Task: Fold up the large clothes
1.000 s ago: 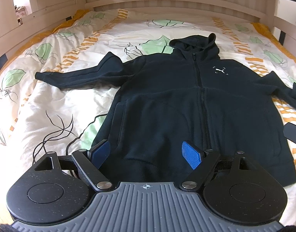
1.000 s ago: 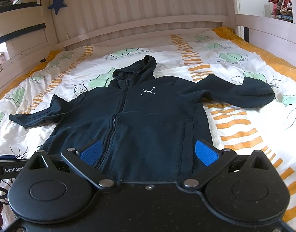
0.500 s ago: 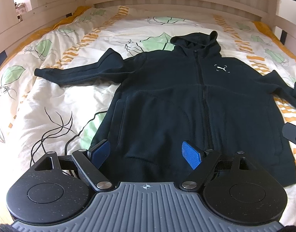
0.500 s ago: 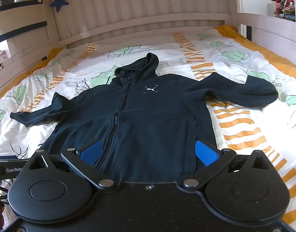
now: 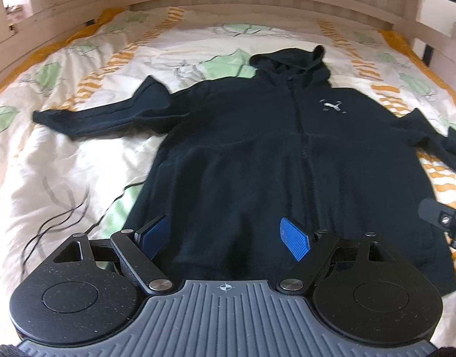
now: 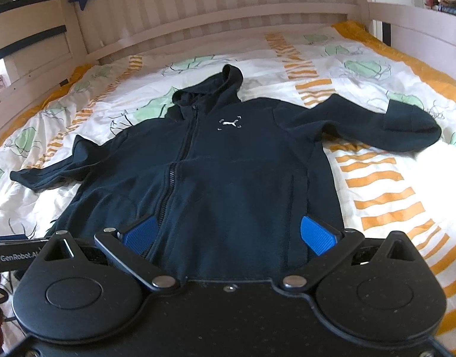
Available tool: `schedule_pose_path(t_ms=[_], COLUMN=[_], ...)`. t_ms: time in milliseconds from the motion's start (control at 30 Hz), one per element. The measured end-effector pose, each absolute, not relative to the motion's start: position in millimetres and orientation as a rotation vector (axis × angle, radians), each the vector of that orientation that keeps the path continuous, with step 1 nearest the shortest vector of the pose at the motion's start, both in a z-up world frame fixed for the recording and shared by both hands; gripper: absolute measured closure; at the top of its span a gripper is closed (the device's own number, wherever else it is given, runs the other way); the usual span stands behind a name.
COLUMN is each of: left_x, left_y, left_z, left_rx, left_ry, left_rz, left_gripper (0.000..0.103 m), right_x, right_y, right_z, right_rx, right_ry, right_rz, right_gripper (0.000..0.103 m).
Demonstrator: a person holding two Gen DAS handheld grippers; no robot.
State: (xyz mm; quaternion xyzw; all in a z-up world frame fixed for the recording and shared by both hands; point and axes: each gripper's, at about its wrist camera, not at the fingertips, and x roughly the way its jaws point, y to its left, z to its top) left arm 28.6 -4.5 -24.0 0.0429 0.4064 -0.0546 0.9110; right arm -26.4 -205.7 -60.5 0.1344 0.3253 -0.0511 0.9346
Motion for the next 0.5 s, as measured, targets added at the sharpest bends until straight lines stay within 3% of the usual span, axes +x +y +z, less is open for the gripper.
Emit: schedule_pose_path(t_ms=[500], left_x=[109.0], left_y=[-60.0], left_z=[-12.8], left_rx=[0.127], left_ry=[0.801], left_rz=[-0.265], left_gripper=[0.022], right_x=[23.0], right_y=[-300.4], right_z=[-59.3], right_rx=[0.297], right_ry=[0.664], right_rz=[-0.316], right_gripper=[0.0])
